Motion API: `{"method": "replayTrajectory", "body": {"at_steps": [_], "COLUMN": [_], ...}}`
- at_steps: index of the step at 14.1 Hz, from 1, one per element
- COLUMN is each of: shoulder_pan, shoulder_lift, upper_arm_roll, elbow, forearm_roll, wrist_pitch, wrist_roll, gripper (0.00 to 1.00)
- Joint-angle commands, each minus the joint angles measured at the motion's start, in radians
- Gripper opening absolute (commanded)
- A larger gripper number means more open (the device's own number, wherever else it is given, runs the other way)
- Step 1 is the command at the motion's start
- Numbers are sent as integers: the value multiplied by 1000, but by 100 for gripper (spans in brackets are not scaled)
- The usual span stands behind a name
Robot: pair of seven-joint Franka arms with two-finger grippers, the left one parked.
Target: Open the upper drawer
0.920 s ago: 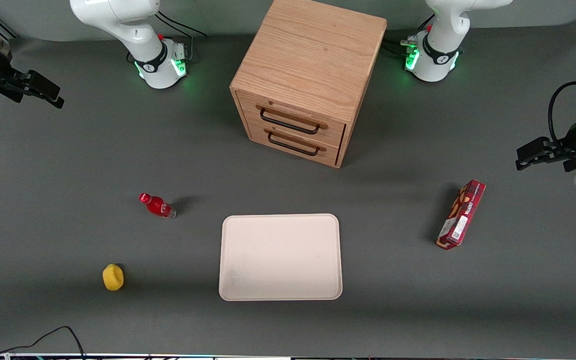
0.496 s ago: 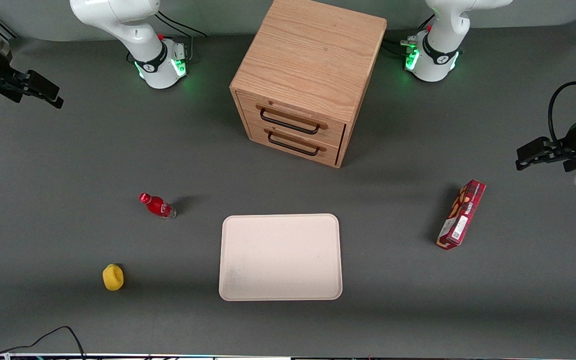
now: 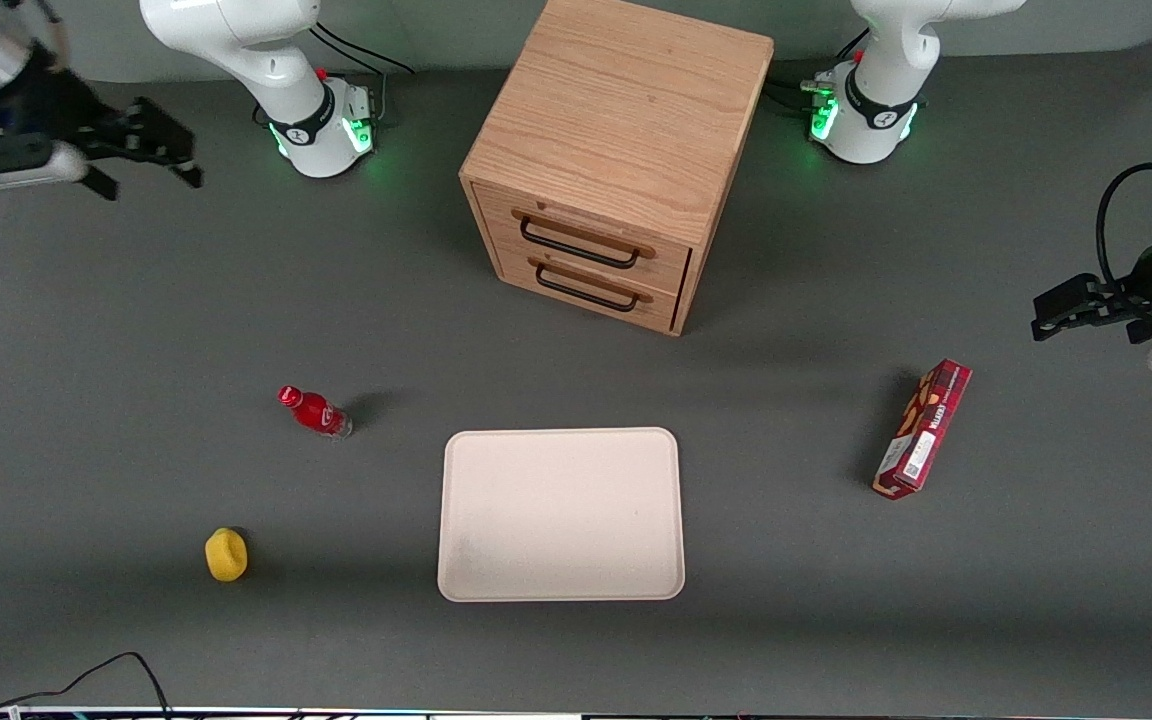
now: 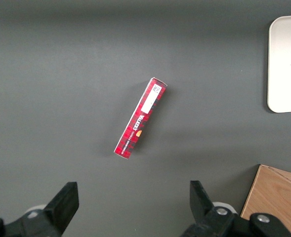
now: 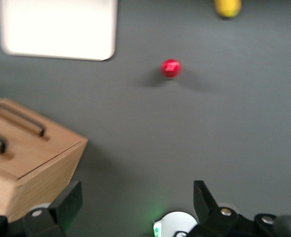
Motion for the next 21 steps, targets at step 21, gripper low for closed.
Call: {"method": "replayTrajectory", "body": {"at_steps": [21], "shoulder_pan": [15], "shoulder_lift": [687], "upper_arm_roll": [524], "elbow": [176], "forearm_roll": [108], "wrist_pitch": [339], "wrist_roll": [-314], "gripper": [100]}}
